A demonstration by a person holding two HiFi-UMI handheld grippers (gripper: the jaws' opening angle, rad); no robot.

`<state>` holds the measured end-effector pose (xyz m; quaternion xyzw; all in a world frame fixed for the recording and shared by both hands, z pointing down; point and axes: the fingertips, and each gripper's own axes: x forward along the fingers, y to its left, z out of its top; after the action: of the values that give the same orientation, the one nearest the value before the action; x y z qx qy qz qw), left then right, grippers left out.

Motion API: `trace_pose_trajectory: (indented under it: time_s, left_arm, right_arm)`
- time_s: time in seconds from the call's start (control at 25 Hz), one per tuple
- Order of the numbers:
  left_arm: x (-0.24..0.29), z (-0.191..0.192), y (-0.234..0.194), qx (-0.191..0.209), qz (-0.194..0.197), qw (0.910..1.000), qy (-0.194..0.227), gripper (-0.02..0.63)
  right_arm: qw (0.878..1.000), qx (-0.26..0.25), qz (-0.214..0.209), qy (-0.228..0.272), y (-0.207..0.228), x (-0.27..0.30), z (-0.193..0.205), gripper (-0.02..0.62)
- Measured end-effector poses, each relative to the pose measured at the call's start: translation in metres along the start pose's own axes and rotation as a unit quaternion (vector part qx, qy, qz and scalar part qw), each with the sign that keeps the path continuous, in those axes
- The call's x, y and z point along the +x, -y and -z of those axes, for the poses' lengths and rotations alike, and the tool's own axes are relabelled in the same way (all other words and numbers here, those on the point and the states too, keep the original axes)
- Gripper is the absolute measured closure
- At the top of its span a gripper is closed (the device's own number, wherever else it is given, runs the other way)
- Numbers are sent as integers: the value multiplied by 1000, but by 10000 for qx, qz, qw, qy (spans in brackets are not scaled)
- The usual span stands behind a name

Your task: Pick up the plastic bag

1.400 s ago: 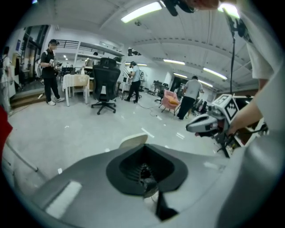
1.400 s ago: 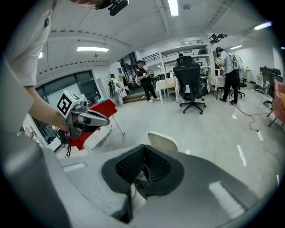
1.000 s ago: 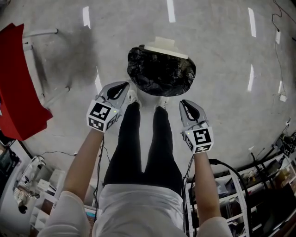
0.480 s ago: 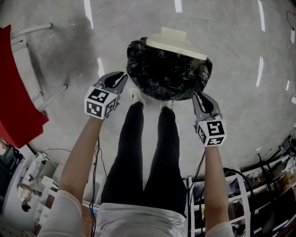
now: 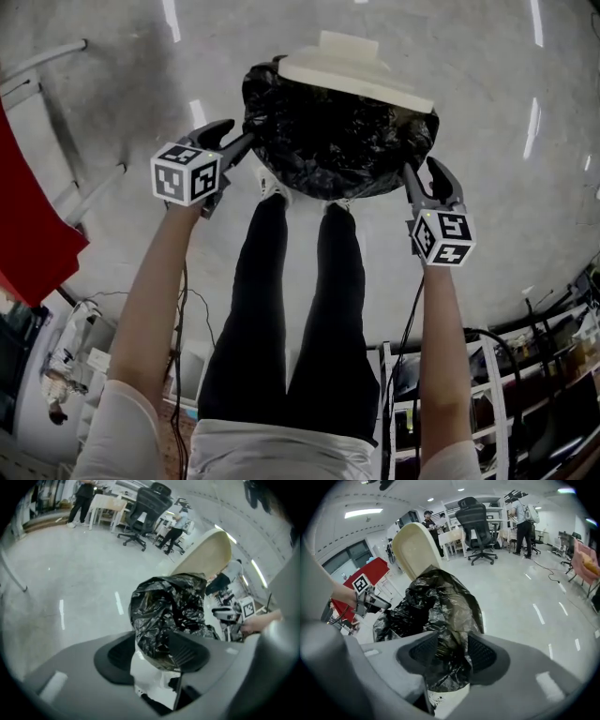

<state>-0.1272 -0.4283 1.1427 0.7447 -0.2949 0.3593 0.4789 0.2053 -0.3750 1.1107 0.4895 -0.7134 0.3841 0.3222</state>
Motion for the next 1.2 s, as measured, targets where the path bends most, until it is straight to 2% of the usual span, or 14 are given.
trace_pose_trajectory:
  time_s: [0.12,0.24,0.32,0.36,0.44,0.52,0.6,0.64,0.76,0.92,1.04,1.2]
  left_arm:
    - [14,4,-3,-761,520,9957,99,350]
    - [20,6,2,-1364,1152,9837,232,350]
    - [27,11,5,-1562,1407,9773,248,353]
    - [30,14,4,-1621,1445,9758,259,375]
    - [35,18,-2,-1674,1376,9758,302,444]
    - [38,19,-6,-1650,1273,9776,310,495]
    - [40,21,-4,-1572,1174,9802,274,567]
    - [41,22,-3,-1520,1112,9818,239,589]
    - [37,25,3,-1292,823,9881,160,598]
    - [14,22,13,-616,263,9977,133,598]
    - [-10,17,24,-192,-12,9996,194,600]
    - [-40,3,42,-46,-187,9989,417,600]
  right_arm:
    - [9989,465,86,-53,20,12,7,342]
    - [9961,849,-145,-170,23,27,16,313]
    - [9955,840,-302,-305,20,36,25,314]
    - [9955,794,-359,-372,17,41,29,316]
    - [9956,711,-412,-453,13,49,33,391]
    - [9959,651,-416,-463,9,54,32,520]
    - [9963,618,-409,-442,6,53,29,580]
    - [9963,622,-414,-427,4,52,28,586]
    - [9959,665,-477,-376,-2,41,26,592]
    - [9957,694,-520,-339,-15,19,20,594]
    - [9958,685,-539,-273,-28,0,9,594]
    - [9969,528,-565,-140,-38,-28,-14,594]
